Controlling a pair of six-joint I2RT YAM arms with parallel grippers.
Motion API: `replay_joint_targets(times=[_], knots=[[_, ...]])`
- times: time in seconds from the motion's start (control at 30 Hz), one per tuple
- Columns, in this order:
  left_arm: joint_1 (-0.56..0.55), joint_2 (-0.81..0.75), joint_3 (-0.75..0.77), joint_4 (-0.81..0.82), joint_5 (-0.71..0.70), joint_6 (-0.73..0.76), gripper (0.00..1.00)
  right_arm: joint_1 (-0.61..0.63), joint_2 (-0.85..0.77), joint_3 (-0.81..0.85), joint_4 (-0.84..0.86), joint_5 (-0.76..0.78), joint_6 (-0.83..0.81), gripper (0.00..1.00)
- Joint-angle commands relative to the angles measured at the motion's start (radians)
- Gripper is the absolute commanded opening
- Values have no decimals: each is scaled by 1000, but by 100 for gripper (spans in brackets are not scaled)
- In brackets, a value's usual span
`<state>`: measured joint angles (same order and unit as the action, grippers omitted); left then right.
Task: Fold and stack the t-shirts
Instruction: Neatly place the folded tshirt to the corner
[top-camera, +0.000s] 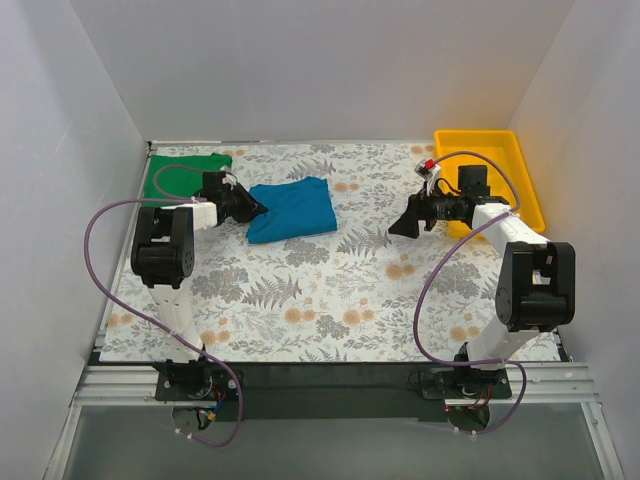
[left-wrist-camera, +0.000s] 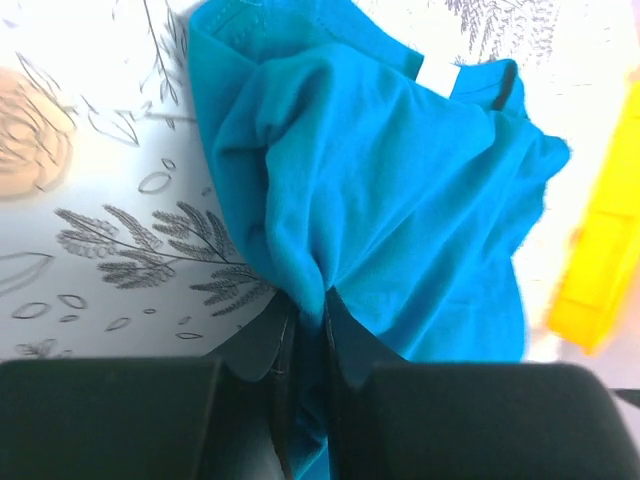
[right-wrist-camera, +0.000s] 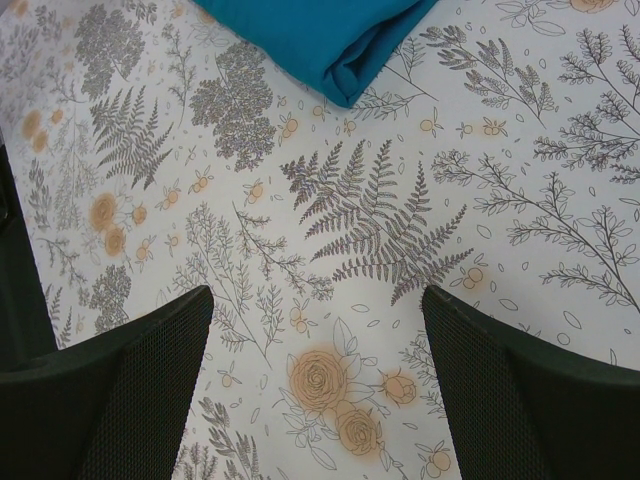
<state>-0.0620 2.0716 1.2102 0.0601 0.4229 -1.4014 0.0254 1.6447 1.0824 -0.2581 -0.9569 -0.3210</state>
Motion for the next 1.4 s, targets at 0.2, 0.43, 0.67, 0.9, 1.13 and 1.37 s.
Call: replay_joint_targets(times=[0.2, 0.43, 0.67, 0.9, 1.13, 1.37], knots=[[-6, -176, 97, -42, -216, 418, 0, -7, 17, 2, 8, -28, -20, 91], [-4, -186, 124, -37, -283, 559, 0, -7, 23, 7, -3, -34, -30, 91], [14, -215, 97, 33, -358, 570, 0, -7, 40, 16, -13, -45, -39, 91], [57, -179, 178, 15, -407, 608, 0, -7, 47, 20, -23, -46, -46, 91], [60, -192, 235, 0, -409, 665, 0, -7, 64, 25, -32, -48, -52, 91], [113, -199, 247, -6, -451, 697, 0, -7, 79, 34, -41, -46, -59, 91]])
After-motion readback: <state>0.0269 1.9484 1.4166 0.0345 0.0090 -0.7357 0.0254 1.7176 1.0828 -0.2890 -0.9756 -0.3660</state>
